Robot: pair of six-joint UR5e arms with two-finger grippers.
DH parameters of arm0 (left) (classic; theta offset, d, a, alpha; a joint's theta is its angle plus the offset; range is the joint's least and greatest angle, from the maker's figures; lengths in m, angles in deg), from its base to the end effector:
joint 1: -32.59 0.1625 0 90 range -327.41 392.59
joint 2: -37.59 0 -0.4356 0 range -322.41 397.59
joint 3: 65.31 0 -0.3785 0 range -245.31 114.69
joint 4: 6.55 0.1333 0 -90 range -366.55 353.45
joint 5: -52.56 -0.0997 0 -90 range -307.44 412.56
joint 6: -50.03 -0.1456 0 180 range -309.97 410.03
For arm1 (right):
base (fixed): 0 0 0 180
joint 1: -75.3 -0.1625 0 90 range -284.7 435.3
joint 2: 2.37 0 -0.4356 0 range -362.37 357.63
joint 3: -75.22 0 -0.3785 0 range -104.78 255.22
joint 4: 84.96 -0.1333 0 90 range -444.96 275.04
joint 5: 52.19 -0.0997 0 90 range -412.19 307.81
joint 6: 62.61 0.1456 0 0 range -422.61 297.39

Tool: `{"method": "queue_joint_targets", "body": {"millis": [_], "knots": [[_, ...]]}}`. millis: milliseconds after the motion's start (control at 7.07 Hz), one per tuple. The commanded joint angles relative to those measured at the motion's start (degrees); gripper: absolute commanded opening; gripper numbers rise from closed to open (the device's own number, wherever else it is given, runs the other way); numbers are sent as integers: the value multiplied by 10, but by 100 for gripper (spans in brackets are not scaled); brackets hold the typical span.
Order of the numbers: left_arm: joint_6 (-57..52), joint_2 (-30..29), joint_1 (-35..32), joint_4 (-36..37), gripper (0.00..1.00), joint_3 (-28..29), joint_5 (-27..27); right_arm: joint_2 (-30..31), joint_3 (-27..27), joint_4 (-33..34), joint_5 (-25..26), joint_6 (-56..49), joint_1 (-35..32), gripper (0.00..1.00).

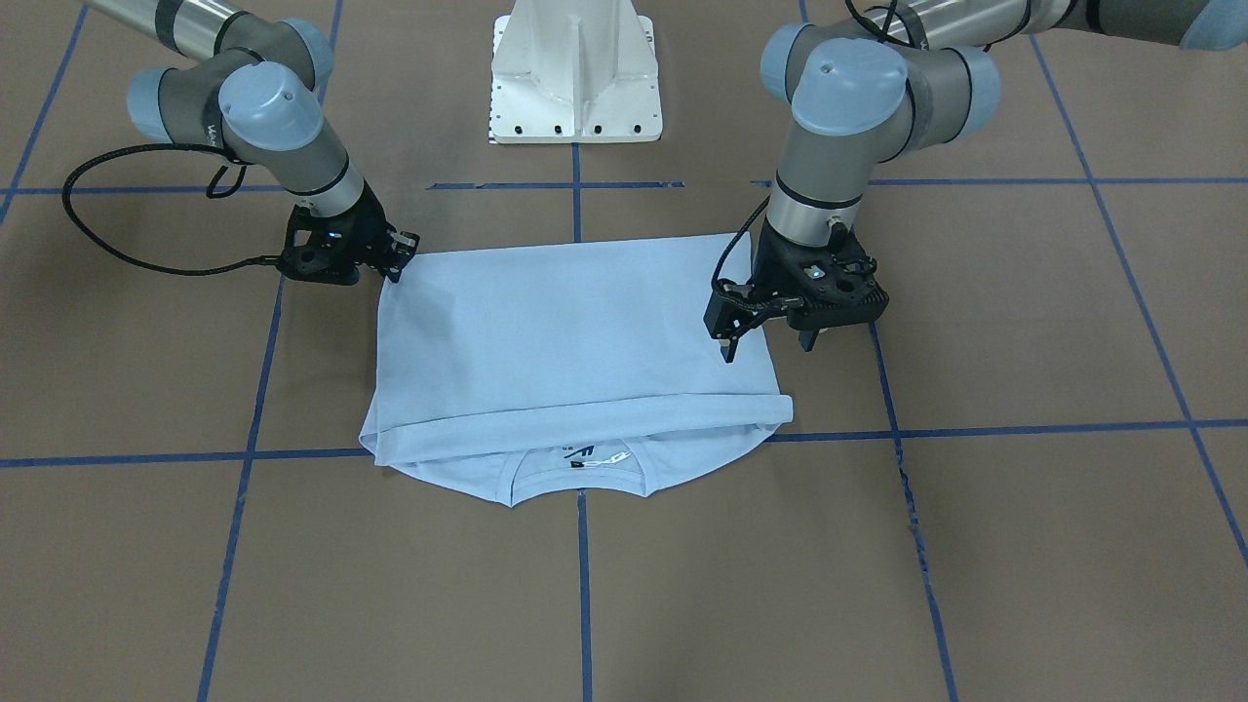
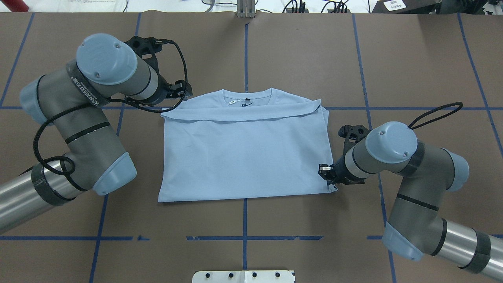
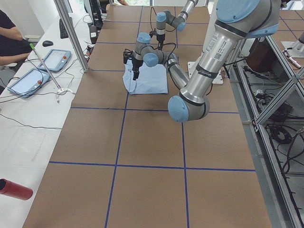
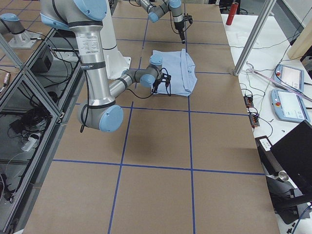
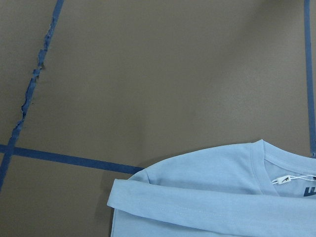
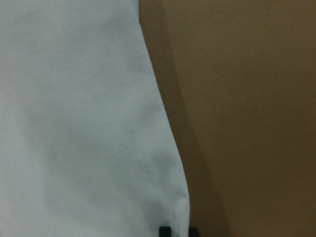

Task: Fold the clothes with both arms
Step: 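Drag the folded shirt toward the robot with the right gripper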

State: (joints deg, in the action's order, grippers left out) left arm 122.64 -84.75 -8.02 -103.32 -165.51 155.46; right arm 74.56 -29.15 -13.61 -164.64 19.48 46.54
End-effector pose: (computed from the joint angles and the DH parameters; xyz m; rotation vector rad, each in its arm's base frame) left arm 0.4540 -0.5221 0.2916 0.2316 0.8545 -0.2817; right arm -0.4891 -0.3570 0.4339 -0.1019 -0.8704 0.1828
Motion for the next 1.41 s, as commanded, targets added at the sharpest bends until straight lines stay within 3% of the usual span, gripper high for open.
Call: {"method": "queue_joint_targets", "body": {"millis": [0,566,849,1132,1273], "knots": [[0,0,0,0,100,0,-1,14,-15,-1,1,0,18,0],[0,1,0,1,100,-3,-5,137,-153,0,-1,1,104,0],[1,5,1,1,100,-4,-7,184,-180,-1,-3,12,168,0],[1,6,3,0,100,-4,-8,189,-203,1,-5,65,216,0],[1,6,4,0,100,-4,-8,189,-204,1,-5,66,225,52]]}}
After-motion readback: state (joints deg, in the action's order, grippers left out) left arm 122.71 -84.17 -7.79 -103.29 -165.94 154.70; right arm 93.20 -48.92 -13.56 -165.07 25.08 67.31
